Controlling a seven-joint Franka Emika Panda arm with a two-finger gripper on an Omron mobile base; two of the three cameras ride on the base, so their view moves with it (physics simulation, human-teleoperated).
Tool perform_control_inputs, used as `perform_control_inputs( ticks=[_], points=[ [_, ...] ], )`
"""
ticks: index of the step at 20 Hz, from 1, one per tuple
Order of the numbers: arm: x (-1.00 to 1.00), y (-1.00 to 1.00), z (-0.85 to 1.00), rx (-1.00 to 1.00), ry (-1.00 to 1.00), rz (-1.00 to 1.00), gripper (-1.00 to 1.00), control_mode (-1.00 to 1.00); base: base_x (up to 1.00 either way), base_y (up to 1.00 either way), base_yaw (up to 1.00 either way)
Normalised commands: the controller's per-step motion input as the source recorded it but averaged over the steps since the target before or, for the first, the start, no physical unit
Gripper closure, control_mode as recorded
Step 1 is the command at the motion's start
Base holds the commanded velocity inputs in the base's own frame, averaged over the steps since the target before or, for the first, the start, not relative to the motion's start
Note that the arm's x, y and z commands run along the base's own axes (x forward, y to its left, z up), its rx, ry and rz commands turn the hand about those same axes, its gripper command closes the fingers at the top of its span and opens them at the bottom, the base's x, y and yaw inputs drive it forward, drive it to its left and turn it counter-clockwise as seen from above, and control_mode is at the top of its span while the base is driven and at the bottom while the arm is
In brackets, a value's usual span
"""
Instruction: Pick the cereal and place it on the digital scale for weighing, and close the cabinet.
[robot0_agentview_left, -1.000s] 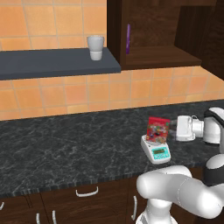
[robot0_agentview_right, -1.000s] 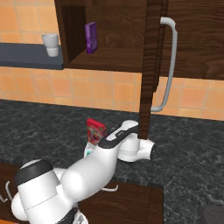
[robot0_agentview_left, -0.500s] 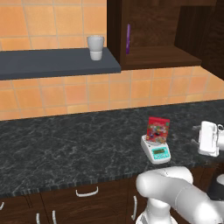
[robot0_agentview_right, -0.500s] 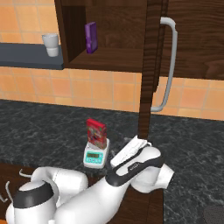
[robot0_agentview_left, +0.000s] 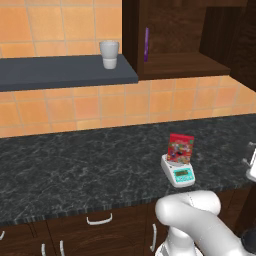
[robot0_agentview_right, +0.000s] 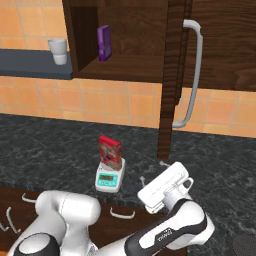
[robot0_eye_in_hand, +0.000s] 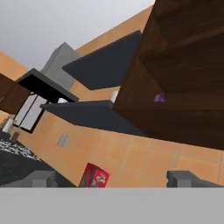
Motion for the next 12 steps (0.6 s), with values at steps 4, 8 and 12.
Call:
perform_control_inputs(
  ticks=[4, 8, 12],
  points=[
    [0.00, -0.70, 0.33, 0.10, -0.20, 0.00, -1.00, -1.00, 0.00, 0.00, 0.00],
    [0.02, -0.86, 0.36, 0.12, -0.17, 0.00, -1.00, -1.00, 0.00, 0.00, 0.00],
    [0.02, -0.98, 0.38, 0.16, -0.10, 0.00, -1.00, -1.00, 0.00, 0.00, 0.00]
  ],
)
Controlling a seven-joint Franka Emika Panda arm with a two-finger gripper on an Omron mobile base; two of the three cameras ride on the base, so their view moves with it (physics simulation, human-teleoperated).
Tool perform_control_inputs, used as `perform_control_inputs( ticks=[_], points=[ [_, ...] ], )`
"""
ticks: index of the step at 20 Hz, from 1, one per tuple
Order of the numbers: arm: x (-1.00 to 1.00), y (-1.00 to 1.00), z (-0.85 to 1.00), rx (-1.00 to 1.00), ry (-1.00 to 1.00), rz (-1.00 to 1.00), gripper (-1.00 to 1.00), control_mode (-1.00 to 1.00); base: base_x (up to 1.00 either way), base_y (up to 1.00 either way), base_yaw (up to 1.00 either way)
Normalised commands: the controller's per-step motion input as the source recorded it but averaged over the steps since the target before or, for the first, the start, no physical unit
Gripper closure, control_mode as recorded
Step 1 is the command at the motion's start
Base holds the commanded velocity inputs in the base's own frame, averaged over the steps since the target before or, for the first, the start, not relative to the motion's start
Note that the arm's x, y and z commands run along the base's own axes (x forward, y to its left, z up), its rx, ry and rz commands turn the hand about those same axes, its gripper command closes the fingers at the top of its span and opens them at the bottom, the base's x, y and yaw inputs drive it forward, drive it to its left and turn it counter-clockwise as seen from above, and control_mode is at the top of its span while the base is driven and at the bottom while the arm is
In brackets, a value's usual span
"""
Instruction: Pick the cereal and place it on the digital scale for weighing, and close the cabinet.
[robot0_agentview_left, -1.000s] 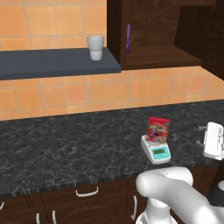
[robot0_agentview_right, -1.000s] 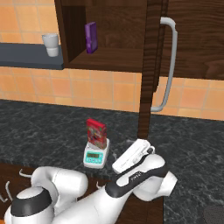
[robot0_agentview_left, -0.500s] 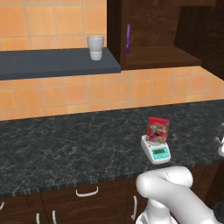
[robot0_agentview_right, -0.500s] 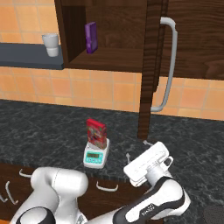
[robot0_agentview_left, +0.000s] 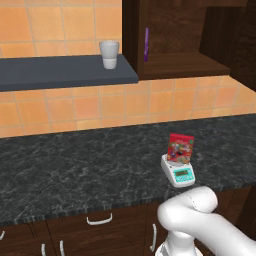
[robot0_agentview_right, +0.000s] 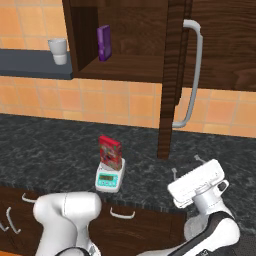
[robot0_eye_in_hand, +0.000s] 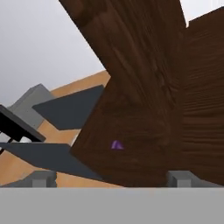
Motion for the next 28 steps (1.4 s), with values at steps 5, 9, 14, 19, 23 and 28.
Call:
perform_control_inputs(
  ticks=[5, 9, 14, 19, 23, 28],
  points=[
    [0.22, -0.81, 0.14, 0.13, 0.00, 0.00, -1.00, -1.00, 0.00, 0.00, 0.00],
    [0.60, -0.78, 0.12, 0.13, 0.01, 0.00, -1.00, -1.00, 0.00, 0.00, 0.00],
    [0.60, -0.76, 0.31, 0.13, 0.01, 0.00, -1.00, -1.00, 0.00, 0.00, 0.00],
    [0.36, -0.41, 0.45, 0.04, -0.01, 0.00, -1.00, -1.00, 0.00, 0.00, 0.00],
    [0.02, -0.10, 0.71, -0.01, -0.19, 0.00, -1.00, -1.00, 0.00, 0.00, 0.00],
    [-0.33, 0.33, 0.99, -0.23, -0.36, 0.04, -1.00, -1.00, 0.00, 0.00, 0.00]
  ],
)
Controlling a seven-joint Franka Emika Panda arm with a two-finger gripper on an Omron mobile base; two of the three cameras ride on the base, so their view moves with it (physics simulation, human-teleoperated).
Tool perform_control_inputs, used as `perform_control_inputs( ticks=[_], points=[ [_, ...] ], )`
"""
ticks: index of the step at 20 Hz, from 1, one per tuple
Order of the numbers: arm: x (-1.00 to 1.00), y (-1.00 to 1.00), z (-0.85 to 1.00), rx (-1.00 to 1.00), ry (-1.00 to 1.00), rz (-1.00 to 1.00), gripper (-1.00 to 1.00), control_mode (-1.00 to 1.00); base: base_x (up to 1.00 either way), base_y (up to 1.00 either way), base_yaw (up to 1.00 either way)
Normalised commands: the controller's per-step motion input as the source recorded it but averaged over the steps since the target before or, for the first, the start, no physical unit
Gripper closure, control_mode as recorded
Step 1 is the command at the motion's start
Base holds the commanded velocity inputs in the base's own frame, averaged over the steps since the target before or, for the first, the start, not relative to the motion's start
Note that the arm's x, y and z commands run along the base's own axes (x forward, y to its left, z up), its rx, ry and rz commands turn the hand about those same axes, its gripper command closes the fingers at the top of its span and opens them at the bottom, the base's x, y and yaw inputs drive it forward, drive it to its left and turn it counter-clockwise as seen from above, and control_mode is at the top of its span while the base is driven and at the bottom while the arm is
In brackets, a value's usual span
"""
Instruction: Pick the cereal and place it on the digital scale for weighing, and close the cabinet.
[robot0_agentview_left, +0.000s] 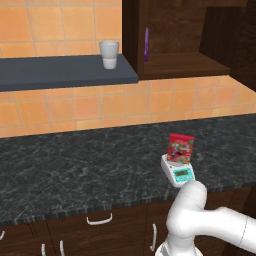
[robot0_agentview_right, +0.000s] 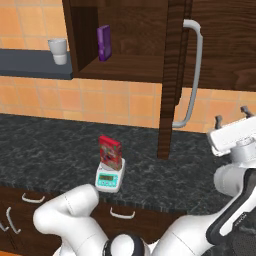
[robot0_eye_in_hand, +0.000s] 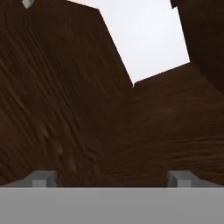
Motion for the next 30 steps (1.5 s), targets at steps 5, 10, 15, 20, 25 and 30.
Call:
perform_control_inputs(
  ticks=[5, 10, 15, 20, 25, 30],
  points=[
    [-0.28, 1.00, 0.66, -0.40, -0.33, 0.11, -1.00, -1.00, 0.00, 0.00, 0.00],
    [0.02, 1.00, -0.02, -0.41, -0.09, 0.00, -1.00, -1.00, 0.00, 0.00, 0.00],
    [0.09, 1.00, -0.15, -0.39, -0.04, 0.00, -1.00, -1.00, 0.00, 0.00, 0.00],
    [-0.01, 1.00, 0.44, -0.34, -0.19, 0.00, -1.00, -1.00, 0.00, 0.00, 0.00],
    [0.09, 1.00, 0.14, -0.37, -0.03, -0.03, -1.00, -1.00, 0.00, 0.00, 0.00],
    [0.76, 1.00, 0.00, -0.16, 0.00, -0.25, -1.00, -1.00, 0.00, 0.00, 0.00]
  ],
)
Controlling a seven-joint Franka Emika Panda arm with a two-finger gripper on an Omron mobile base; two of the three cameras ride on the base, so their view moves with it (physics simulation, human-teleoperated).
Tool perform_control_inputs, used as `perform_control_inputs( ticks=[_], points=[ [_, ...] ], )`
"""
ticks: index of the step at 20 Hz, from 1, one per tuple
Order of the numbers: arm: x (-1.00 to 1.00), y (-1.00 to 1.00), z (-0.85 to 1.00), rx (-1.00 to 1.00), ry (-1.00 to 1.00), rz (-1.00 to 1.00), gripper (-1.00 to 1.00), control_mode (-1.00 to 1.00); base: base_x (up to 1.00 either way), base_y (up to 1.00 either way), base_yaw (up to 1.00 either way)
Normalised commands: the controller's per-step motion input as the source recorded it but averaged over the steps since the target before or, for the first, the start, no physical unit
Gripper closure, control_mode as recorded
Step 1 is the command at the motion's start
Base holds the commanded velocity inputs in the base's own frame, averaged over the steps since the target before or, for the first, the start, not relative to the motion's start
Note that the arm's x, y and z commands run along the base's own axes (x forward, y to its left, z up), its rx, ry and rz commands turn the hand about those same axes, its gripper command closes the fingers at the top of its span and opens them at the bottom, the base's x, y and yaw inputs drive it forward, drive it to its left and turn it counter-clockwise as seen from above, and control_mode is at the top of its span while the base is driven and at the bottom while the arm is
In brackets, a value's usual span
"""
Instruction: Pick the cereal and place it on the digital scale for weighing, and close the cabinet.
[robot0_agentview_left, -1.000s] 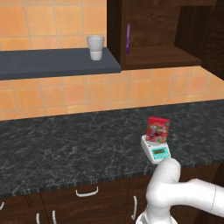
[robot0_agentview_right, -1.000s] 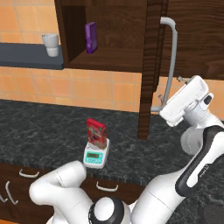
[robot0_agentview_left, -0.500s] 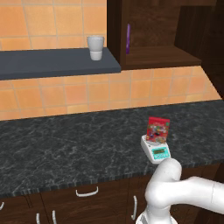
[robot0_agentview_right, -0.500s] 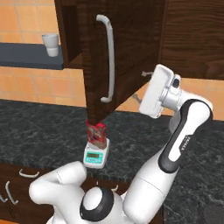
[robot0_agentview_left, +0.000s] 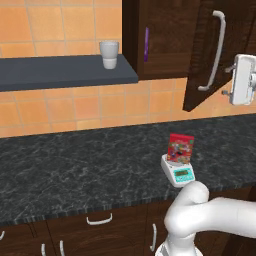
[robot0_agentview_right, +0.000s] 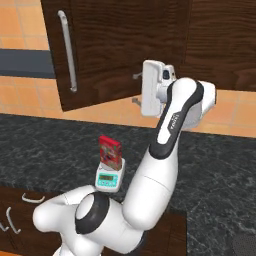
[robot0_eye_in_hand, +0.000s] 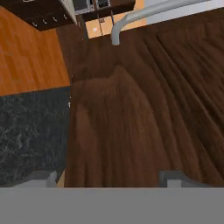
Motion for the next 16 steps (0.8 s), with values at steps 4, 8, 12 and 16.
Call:
perform_control_inputs(
  ticks=[4, 8, 12, 16],
  points=[
    [0.98, 1.00, 0.00, -0.18, 0.00, -0.34, -1.00, -1.00, 0.00, 0.00, 0.00],
    [1.00, 1.00, 0.00, -0.28, 0.00, -0.50, -1.00, -1.00, 0.00, 0.00, 0.00],
    [0.99, 0.87, 0.00, -0.22, -0.08, -0.47, -1.00, -1.00, 0.00, 0.00, 0.00],
    [0.99, 0.49, 0.00, -0.17, -0.15, -0.39, -1.00, -1.00, 0.00, 0.00, 0.00]
  ],
)
